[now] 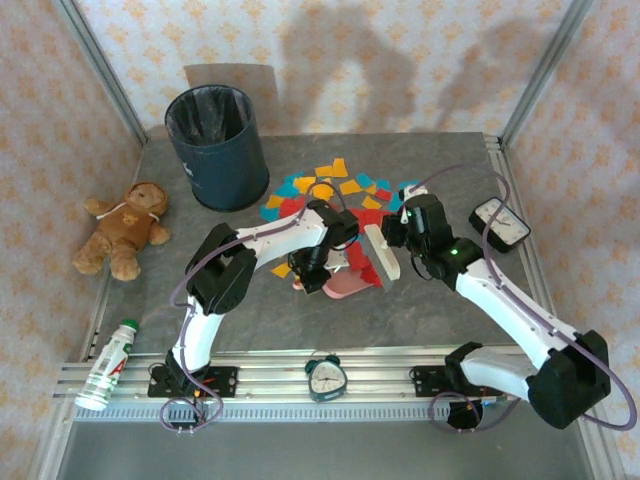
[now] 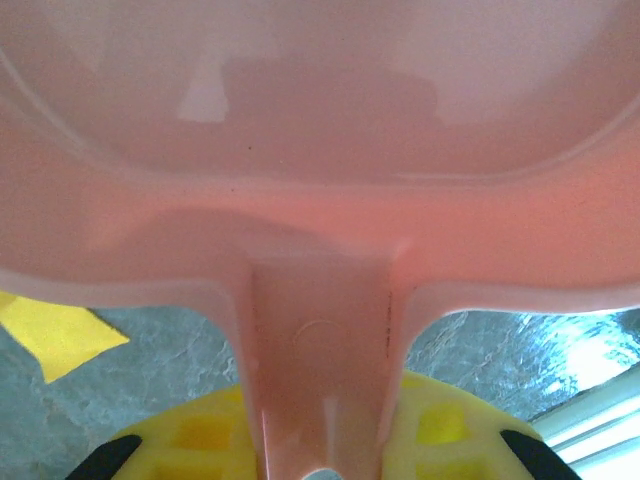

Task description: Sweep away the paper scraps from the table

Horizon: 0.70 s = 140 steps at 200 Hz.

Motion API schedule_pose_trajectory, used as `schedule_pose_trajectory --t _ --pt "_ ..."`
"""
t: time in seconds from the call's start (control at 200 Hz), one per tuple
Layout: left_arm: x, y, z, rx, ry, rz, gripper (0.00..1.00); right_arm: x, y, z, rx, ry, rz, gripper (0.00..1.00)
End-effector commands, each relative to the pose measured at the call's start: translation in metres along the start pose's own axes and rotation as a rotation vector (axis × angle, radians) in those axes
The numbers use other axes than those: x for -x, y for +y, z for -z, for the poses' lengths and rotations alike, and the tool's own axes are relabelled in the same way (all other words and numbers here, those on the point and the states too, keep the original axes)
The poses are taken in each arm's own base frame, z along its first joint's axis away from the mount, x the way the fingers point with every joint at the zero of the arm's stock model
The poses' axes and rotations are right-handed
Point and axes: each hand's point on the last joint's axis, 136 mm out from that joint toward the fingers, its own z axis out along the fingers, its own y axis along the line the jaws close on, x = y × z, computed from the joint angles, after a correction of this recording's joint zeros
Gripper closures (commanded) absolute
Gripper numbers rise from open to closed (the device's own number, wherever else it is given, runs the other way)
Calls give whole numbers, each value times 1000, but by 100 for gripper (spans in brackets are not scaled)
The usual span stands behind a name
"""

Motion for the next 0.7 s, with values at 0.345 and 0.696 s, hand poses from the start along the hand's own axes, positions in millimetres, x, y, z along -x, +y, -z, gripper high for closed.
schedule_pose_trajectory --t 0.345,0.696 --pt "-48 -2 20 33 64 -2 100 15 -35 18 -199 -91 -35 100" --pt "-56 -9 3 -13 127 7 100 -2 -48 -5 -274 -67 -64 100"
